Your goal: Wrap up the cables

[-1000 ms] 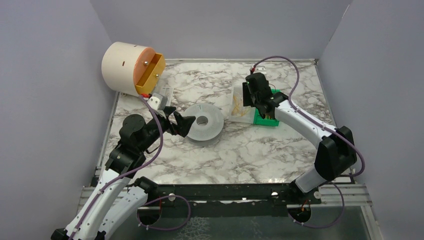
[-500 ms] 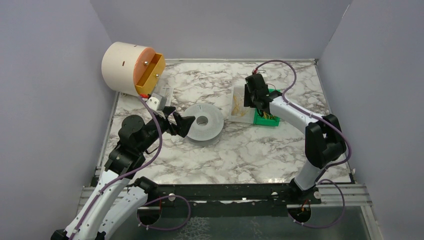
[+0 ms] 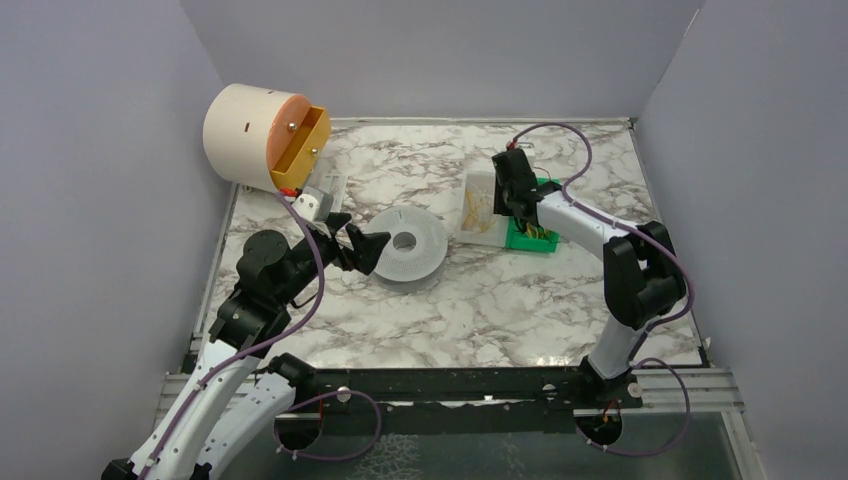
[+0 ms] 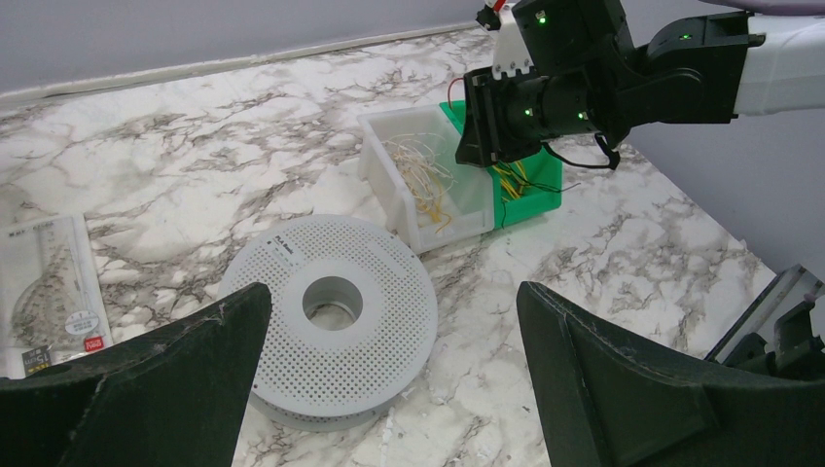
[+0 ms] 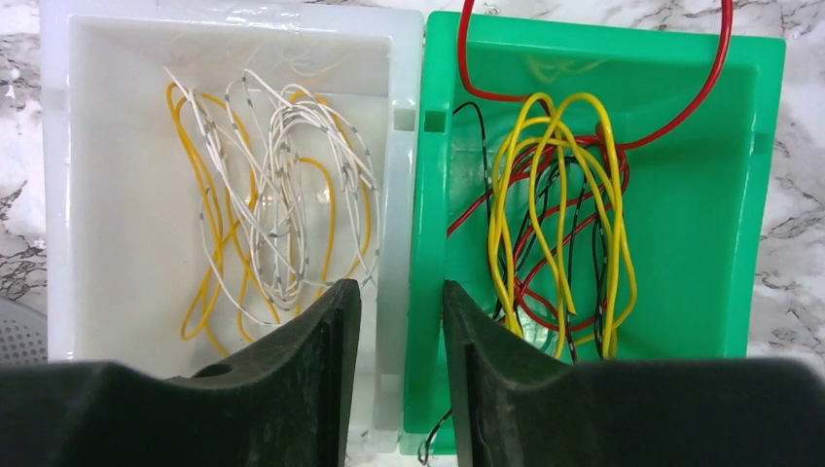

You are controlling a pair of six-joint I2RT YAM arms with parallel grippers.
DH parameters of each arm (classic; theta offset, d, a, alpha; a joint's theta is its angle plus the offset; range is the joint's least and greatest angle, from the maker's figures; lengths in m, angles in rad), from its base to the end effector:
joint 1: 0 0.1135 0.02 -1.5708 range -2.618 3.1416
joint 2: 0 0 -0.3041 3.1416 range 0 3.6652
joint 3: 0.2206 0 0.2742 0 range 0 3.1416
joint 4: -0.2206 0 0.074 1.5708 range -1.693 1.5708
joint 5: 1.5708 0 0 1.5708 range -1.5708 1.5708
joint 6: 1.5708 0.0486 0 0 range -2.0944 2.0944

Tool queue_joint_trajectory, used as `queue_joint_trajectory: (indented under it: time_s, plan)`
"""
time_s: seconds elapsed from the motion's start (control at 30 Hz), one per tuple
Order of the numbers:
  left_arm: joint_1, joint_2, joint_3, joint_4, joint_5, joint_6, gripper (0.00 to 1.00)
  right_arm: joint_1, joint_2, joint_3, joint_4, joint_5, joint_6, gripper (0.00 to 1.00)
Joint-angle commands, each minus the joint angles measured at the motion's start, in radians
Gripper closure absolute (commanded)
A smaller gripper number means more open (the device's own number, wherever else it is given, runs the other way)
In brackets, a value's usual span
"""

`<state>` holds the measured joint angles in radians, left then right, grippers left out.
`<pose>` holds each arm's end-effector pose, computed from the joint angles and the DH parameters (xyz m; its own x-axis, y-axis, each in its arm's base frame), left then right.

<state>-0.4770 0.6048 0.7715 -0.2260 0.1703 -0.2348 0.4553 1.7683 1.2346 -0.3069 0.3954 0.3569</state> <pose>0.1254 -0.0741 0.3827 -0.1914 -0.1591 -0.9685 0.5740 0.7823 -0.2420 0.3853 0.1678 0.2387 -0.6881 0.0221 -0.7252 0.0698 0.9969 -0.0359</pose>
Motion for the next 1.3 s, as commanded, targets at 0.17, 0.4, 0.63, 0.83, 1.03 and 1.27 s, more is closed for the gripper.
queue_joint_trajectory:
  time_s: [0.17,0.4,0.63,0.83,1.03,1.27]
  plan:
    - [0.006,-0.002,-0.005,0.002,-0.014,0.008,0.01,-0.009,0.026,-0.008,0.045,-0.028,-0.017,0.82]
    - [0.006,-0.001,-0.006,0.001,-0.014,0.008,0.01,-0.01,0.029,0.026,0.06,-0.057,-0.085,0.95]
    - [0.006,0.002,-0.006,0.001,-0.012,0.008,0.01,-0.01,0.067,0.088,0.036,-0.139,-0.098,0.94]
    - [0.006,0.001,-0.006,0.001,-0.012,0.008,0.01,-0.01,0.075,0.119,0.012,-0.124,-0.087,0.57]
    - [0.006,0.002,-0.004,0.001,-0.012,0.008,0.01,-0.012,0.034,0.143,-0.019,-0.084,-0.085,0.49]
    - [0.006,-0.004,-0.006,0.001,-0.012,0.009,0.01,-0.021,-0.044,0.149,-0.042,-0.039,-0.088,0.49]
